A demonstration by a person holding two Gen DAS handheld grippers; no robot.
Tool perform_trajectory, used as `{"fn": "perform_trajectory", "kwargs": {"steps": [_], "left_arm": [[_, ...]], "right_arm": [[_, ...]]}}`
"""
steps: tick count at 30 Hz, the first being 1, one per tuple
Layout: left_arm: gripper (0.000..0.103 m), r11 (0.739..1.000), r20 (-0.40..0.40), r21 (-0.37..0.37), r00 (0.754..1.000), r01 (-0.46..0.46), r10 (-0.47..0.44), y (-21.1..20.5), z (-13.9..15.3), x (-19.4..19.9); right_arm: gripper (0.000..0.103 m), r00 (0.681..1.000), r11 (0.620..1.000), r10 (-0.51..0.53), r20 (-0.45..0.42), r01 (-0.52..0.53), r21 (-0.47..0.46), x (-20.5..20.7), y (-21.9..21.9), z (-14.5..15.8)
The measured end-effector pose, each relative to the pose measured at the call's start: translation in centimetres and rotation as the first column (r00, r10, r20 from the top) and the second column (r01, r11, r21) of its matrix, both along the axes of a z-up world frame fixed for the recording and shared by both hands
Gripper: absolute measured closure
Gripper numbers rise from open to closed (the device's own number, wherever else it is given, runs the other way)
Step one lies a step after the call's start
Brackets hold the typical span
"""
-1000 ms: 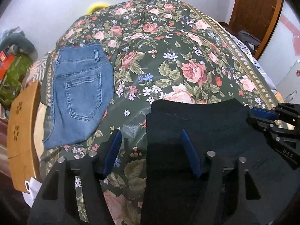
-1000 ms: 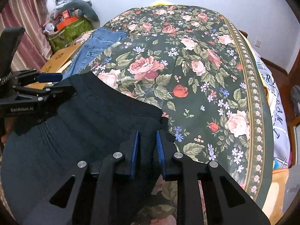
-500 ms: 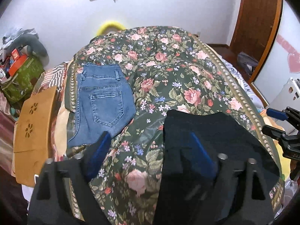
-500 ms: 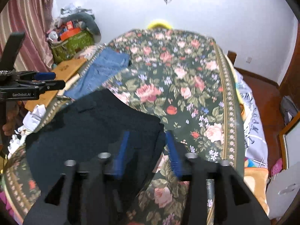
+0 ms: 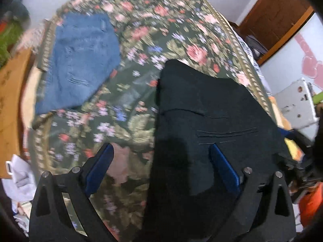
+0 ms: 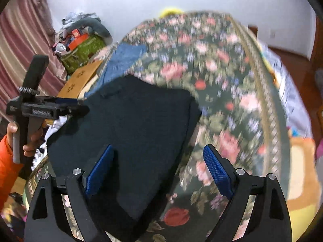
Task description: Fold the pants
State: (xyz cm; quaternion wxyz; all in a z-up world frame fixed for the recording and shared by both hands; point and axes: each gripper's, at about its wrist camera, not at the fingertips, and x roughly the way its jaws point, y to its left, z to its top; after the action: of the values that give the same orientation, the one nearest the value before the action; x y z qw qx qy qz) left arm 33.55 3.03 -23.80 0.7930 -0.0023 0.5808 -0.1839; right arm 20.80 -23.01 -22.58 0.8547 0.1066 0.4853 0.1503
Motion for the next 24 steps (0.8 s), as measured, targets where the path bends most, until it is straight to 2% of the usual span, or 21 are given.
{"fn": "perform_trajectory", "kwargs": {"steps": [6,9,12,13,14,16,17,19,24], "left_arm": [[0.005,0.998,-0.098,-0.039,0.993,0.054,-0.058,-1.8,-1.9,0.9],[0.006,0.995,-0.120,-0.074,0.990,0.070,-0.078,-2.2,-2.3,1.2],[0.022,0.991,-0.120,-0.126,0.991,0.040,-0.055,-2.1,-2.2,1.4],[0.032,0.991,-0.121,-0.130,0.991,0.033,-0.049,-2.3,-2.1,1.5],[0.036,0.990,-0.117,-0.139,0.992,0.035,-0.052,-2.4,-1.9,1.5],[0.047,0.991,-0.101,-0.126,0.994,0.032,-0.045,-2.6,-1.5,1.3],[0.050,0.993,-0.089,-0.117,0.995,0.032,-0.043,-2.6,-1.2,1.2],[0.062,0.994,-0.063,-0.102,0.997,0.034,-0.040,-2.6,-0.7,1.2],[0.070,0.995,0.011,-0.099,1.000,0.025,-0.024,-1.8,1.3,-0.1]], "right_arm": [[0.014,0.994,0.985,0.017,-0.111,0.002,0.172,1.3,-0.7,-2.6],[0.020,0.993,0.983,0.040,-0.110,-0.019,0.183,1.8,-0.4,-2.8],[0.037,0.991,0.979,0.054,-0.119,-0.030,0.200,2.6,-0.3,-3.1],[0.040,0.991,0.978,0.058,-0.120,-0.032,0.204,2.9,-0.4,-3.1],[0.046,0.990,0.976,0.060,-0.126,-0.032,0.215,3.1,-0.6,-3.2],[0.055,0.989,0.973,0.061,-0.134,-0.029,0.231,3.4,-0.8,-3.3],[0.060,0.989,0.973,0.067,-0.134,-0.035,0.228,3.5,-0.8,-3.2],[0.067,0.990,0.977,0.078,-0.121,-0.052,0.205,3.4,-0.5,-2.6],[0.081,0.993,0.986,0.099,-0.069,-0.089,0.138,3.6,0.3,-0.7]]}}
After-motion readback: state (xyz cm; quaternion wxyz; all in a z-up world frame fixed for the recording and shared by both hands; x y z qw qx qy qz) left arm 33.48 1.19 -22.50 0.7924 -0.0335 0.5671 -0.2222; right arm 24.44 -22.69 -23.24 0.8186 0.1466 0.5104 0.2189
